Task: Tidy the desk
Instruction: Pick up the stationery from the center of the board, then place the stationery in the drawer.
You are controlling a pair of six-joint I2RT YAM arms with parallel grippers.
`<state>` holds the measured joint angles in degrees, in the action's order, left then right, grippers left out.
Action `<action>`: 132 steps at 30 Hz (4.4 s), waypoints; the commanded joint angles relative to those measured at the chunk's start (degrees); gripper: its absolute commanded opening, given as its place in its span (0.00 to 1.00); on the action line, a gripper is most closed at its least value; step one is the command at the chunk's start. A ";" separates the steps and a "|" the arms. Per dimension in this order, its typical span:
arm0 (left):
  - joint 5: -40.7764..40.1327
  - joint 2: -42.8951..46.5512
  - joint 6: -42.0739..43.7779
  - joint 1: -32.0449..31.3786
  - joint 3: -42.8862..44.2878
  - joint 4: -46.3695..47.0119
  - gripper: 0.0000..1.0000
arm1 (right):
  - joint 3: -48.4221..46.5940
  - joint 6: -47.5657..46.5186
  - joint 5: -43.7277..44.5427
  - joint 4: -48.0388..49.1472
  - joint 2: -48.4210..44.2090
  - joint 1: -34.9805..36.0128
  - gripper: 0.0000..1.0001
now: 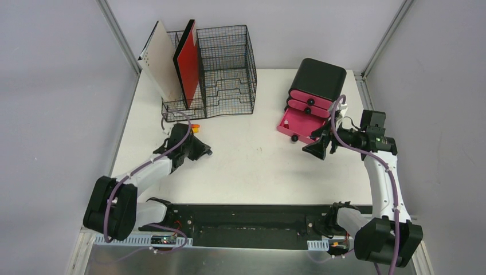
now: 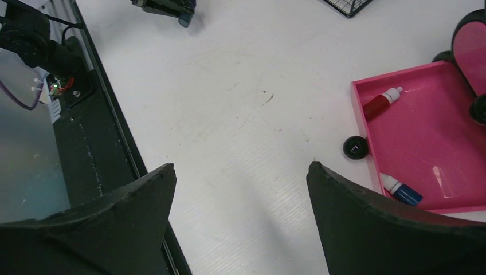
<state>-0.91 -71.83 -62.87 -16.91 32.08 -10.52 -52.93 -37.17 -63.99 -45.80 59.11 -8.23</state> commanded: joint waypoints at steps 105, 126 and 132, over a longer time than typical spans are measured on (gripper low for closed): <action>-16.60 10.47 59.95 -36.51 -5.30 40.68 0.99 | 1.69 1.20 -6.19 2.70 2.82 2.04 0.00; -20.77 13.43 57.71 -32.04 -19.42 52.83 0.99 | 1.62 0.23 27.15 12.69 2.32 6.55 0.06; -20.59 14.60 57.67 -32.06 -21.17 54.79 0.99 | -3.22 -0.68 35.28 12.66 8.86 9.93 0.08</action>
<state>-20.67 -58.63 -4.93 -49.06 11.42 39.68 -50.83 -36.56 -36.23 -36.34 64.40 -0.10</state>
